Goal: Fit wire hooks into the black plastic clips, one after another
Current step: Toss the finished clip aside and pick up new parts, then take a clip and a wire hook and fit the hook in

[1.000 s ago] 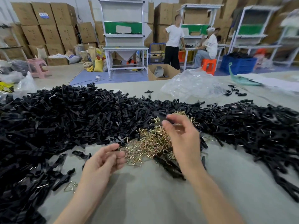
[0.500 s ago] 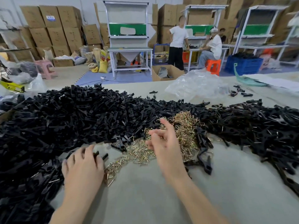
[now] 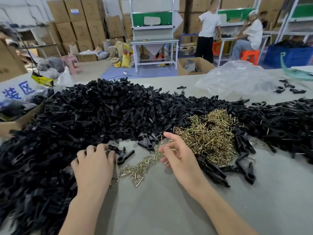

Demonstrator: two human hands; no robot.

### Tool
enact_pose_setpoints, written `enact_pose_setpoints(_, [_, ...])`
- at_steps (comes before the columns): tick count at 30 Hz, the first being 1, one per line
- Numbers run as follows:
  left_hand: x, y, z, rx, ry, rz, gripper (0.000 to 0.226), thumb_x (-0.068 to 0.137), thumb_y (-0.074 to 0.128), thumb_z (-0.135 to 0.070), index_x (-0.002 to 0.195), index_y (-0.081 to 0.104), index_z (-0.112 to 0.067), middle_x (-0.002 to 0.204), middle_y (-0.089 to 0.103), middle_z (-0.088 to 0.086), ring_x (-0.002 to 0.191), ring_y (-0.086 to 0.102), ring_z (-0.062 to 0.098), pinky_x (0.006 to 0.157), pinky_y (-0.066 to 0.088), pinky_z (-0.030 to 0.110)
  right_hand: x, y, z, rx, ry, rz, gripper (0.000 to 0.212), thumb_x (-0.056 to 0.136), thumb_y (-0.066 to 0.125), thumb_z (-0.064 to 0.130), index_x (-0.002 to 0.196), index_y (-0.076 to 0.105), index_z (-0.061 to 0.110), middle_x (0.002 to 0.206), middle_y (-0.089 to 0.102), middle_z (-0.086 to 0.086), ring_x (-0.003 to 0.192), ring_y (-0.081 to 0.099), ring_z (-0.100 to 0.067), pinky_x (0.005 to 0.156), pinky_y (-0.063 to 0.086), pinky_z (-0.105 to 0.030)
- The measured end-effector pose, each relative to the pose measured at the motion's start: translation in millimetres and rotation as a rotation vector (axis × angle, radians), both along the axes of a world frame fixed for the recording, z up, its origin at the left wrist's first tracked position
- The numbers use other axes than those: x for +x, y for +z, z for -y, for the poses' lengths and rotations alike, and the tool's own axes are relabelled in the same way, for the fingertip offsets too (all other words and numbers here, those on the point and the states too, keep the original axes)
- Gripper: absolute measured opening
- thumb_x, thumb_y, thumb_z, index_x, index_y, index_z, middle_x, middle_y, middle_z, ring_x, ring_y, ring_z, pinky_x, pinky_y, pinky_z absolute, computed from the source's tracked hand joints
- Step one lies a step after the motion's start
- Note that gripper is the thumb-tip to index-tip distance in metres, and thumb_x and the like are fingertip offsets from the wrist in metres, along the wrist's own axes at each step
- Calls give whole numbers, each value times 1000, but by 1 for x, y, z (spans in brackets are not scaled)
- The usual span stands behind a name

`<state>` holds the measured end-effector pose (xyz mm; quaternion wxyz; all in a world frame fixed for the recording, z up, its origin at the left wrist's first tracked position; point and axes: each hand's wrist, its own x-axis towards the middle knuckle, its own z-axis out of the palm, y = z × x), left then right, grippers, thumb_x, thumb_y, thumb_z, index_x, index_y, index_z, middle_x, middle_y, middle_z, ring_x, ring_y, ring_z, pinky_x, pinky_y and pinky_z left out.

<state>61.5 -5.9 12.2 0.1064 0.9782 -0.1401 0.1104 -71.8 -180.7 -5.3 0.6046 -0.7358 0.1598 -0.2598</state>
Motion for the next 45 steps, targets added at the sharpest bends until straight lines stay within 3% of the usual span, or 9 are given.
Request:
enact_pose_setpoints(5, [5, -7, -3, -106, -70, 77, 22, 100, 53, -19, 118, 65, -16, 105, 64, 11, 103, 54, 35, 89, 37, 46, 1, -2, 0, 1, 9, -7, 41, 105, 50, 20, 125, 51, 55, 102, 70, 14, 82, 70, -8, 70, 57, -21])
enact_pose_setpoints(14, [4, -7, -6, -278, -130, -29, 36, 99, 46, -4, 131, 58, -13, 124, 59, 12, 109, 53, 32, 82, 41, 38, 0, -1, 0, 16, 19, -3, 41, 104, 48, 19, 127, 51, 53, 102, 70, 15, 82, 69, -7, 69, 55, -19])
enact_pose_setpoints(17, [-2, 7, -1, -616, -198, 28, 29, 100, 52, -11, 125, 63, -20, 120, 66, -6, 110, 61, 9, 92, 46, 24, -1, 0, 0, 10, 19, -6, 40, 105, 48, 20, 128, 51, 51, 102, 70, 14, 82, 69, -8, 71, 58, -25])
enact_pose_setpoints(19, [-10, 19, 9, -957, -279, -79, 24, 99, 59, -13, 114, 66, -30, 109, 71, -18, 102, 62, -8, 91, 47, 12, -1, 1, -1, 36, 27, 15, 38, 104, 49, 20, 128, 53, 49, 102, 71, 11, 83, 70, -10, 72, 57, -27])
enact_pose_setpoints(23, [-41, 17, 39, -1358, -507, -627, 24, 98, 58, -6, 114, 68, -20, 106, 76, 4, 96, 73, 16, 81, 57, 23, 1, 7, -5, 91, 83, 66, 30, 102, 58, 24, 125, 61, 44, 106, 73, 7, 85, 72, -12, 70, 56, -24])
enact_pose_setpoints(26, [-56, 10, 51, -1370, -564, -715, 25, 99, 56, -8, 110, 71, -24, 98, 75, 5, 94, 73, 20, 79, 59, 25, 2, 10, -8, 87, 118, 80, 23, 100, 64, 23, 117, 68, 38, 106, 75, 8, 87, 73, -12, 67, 55, -22])
enact_pose_setpoints(36, [-68, 7, 57, -1224, -605, -436, 38, 102, 51, -13, 113, 61, -48, 103, 66, -18, 85, 72, 9, 62, 60, 26, -1, 16, -5, 260, 145, 96, 30, 96, 67, 12, 98, 77, 40, 106, 77, 12, 98, 72, -3, 83, 55, -18])
enact_pose_setpoints(39, [-67, 8, 55, -1196, -568, -316, 34, 104, 48, -20, 110, 58, -51, 107, 65, -22, 88, 72, 7, 62, 59, 24, -3, 17, -2, 316, 125, 124, 30, 97, 63, 6, 112, 74, 31, 108, 77, 5, 104, 70, -8, 92, 57, -33])
enact_pose_setpoints(45, [-55, 13, 48, -1349, -445, -377, 22, 108, 39, -17, 114, 56, -29, 94, 73, 0, 61, 68, 18, 53, 56, 25, -3, 19, 10, 593, 43, 223, 30, 92, 65, 4, 116, 72, 21, 95, 76, -1, 95, 74, -20, 82, 62, -34])
